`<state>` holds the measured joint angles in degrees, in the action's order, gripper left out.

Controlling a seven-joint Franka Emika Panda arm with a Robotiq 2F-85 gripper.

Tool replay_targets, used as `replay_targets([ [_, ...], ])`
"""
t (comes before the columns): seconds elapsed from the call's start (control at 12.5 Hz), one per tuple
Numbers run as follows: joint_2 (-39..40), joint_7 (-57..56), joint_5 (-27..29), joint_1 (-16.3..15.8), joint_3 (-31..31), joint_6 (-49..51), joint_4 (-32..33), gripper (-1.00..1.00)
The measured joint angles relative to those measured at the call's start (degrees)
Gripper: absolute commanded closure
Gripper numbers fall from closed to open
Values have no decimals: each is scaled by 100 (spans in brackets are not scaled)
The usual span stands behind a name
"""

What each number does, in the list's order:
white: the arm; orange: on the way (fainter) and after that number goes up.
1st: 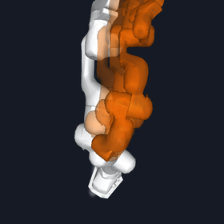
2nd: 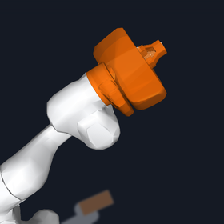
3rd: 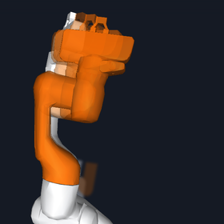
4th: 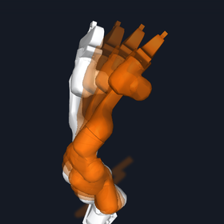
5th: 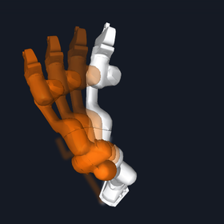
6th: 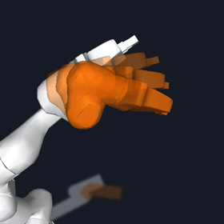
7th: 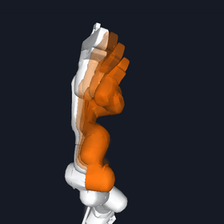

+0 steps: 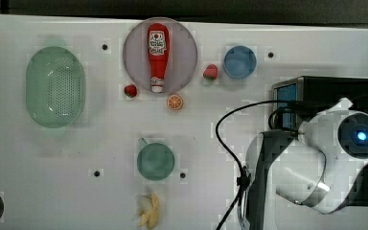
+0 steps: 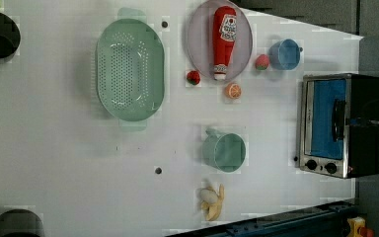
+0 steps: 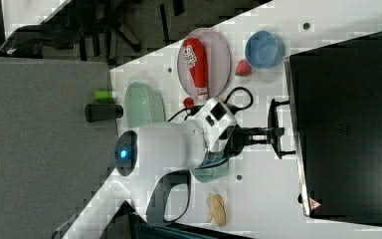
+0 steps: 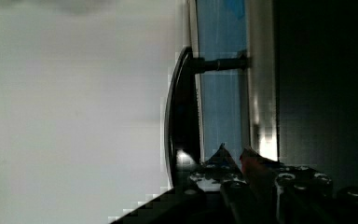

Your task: Flap open oven.

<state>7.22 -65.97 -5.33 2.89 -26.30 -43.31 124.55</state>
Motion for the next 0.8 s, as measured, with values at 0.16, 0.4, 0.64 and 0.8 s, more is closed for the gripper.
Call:
replay_targets([
  [0.16, 201, -22, -3, 0, 24, -50, 0, 65],
  [0.4, 398, -22, -7, -14, 57, -336, 11, 65],
  [0.64, 394, 6, -230, -34, 48, -383, 45, 65],
  [0.8, 406, 196, -729, -62, 109, -375, 78, 65],
])
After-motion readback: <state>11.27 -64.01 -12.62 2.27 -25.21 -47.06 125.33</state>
